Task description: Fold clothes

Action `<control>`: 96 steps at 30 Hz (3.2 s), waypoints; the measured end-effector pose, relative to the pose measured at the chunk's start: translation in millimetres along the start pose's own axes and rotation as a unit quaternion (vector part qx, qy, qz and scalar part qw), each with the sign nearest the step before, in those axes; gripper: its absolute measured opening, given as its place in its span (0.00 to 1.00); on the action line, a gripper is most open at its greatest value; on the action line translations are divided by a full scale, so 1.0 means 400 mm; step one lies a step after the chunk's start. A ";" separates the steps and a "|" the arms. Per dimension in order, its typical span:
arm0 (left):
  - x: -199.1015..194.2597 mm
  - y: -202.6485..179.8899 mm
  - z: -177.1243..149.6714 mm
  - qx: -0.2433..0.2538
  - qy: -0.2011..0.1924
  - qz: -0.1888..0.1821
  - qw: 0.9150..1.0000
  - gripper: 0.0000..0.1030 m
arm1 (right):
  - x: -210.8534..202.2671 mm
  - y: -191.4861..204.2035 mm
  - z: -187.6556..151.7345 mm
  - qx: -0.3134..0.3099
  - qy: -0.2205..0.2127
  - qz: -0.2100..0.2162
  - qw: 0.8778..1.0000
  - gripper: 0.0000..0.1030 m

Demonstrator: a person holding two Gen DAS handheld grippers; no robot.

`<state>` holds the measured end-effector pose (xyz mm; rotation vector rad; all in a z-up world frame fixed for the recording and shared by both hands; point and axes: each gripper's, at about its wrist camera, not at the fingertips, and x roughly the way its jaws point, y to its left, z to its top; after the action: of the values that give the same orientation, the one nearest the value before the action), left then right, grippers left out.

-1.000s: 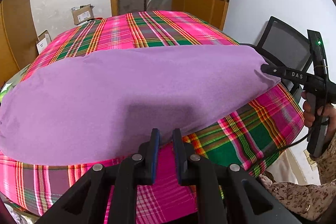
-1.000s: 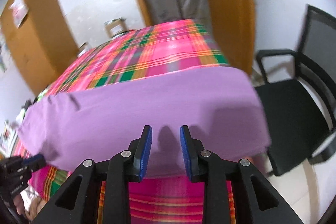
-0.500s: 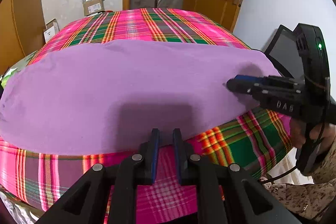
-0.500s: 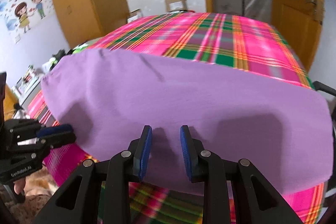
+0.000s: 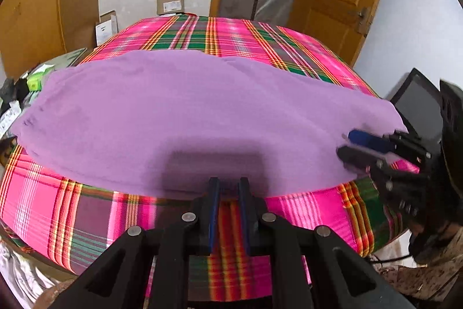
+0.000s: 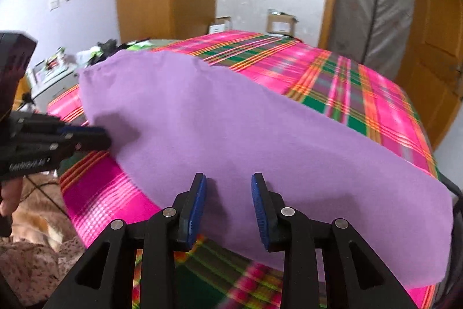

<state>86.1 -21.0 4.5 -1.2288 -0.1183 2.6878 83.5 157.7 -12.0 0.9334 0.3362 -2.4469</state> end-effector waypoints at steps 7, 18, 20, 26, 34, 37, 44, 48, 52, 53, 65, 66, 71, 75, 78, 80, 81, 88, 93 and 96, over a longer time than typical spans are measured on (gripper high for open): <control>0.003 0.040 0.040 -0.008 -0.014 0.010 1.000 0.12 | 0.013 -0.001 0.047 0.010 0.003 0.052 0.999 0.33; 0.019 0.146 0.117 -0.047 -0.020 0.025 0.998 0.13 | 0.087 -0.112 0.208 0.015 -0.002 0.011 1.000 0.33; 0.028 0.161 0.132 -0.049 -0.014 0.023 0.998 0.13 | 0.099 -0.135 0.237 0.019 -0.004 0.013 1.000 0.33; 0.060 0.178 0.202 -0.041 -0.013 0.004 0.999 0.13 | 0.162 -0.191 0.329 0.040 0.018 0.094 0.995 0.33; 0.113 0.198 0.279 -0.036 -0.004 0.004 0.999 0.17 | 0.310 -0.233 0.371 0.081 0.103 0.211 0.969 0.34; 0.133 0.212 0.300 -0.039 0.003 0.008 0.999 0.17 | 0.341 -0.234 0.367 0.082 0.117 0.233 0.962 0.34; 0.182 0.245 0.348 -0.048 0.020 0.016 0.999 0.17 | 0.381 -0.215 0.379 0.057 0.130 0.270 0.952 0.34; 0.202 0.268 0.361 -0.055 0.025 0.025 0.998 0.17 | 0.395 -0.196 0.392 0.036 0.136 0.285 0.948 0.33; 0.215 0.292 0.366 -0.065 0.027 0.035 0.997 0.17 | 0.409 -0.176 0.391 0.019 0.144 0.290 0.946 0.31; 0.216 0.300 0.364 -0.072 0.028 0.036 0.996 0.17 | 0.409 -0.173 0.390 0.015 0.144 0.284 0.948 0.26; 0.220 0.357 0.332 -0.113 0.031 0.038 0.992 0.17 | 0.334 -0.149 0.377 -0.025 0.100 0.259 0.960 0.08; 0.220 0.358 0.331 -0.113 0.031 0.038 0.992 0.17 | 0.333 -0.143 0.379 -0.023 0.097 0.259 0.961 0.08; 0.217 0.366 0.327 -0.115 0.028 0.043 0.992 0.17 | 0.300 -0.114 0.385 -0.015 0.078 0.272 0.959 0.08; 0.215 0.377 0.326 -0.125 0.027 0.043 0.991 0.17 | 0.265 -0.094 0.376 -0.017 0.068 0.287 0.955 0.08; 0.208 0.381 0.319 -0.130 0.025 0.044 0.990 0.17 | 0.256 -0.080 0.361 -0.016 0.069 0.299 0.952 0.08; 0.204 0.382 0.314 -0.132 0.024 0.045 0.990 0.17 | 0.252 -0.076 0.346 -0.011 0.071 0.305 0.950 0.08; 0.202 0.382 0.311 -0.134 0.024 0.045 0.990 0.17 | 0.252 -0.074 0.339 -0.005 0.073 0.310 0.948 0.08; 0.196 0.391 0.299 -0.141 0.022 0.045 0.989 0.17 | 0.279 -0.053 0.298 0.023 0.100 0.330 0.938 0.08; 0.192 0.390 0.293 -0.145 0.020 0.044 0.988 0.17 | 0.294 -0.034 0.287 0.029 0.117 0.337 0.934 0.09; 0.192 0.393 0.292 -0.148 0.019 0.040 0.988 0.17 | 0.300 -0.024 0.279 0.030 0.123 0.338 0.932 0.09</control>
<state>-72.4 -159.4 0.7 -1.3917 -0.4906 2.7867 -60.1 78.8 -10.7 1.1536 0.0076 -1.7210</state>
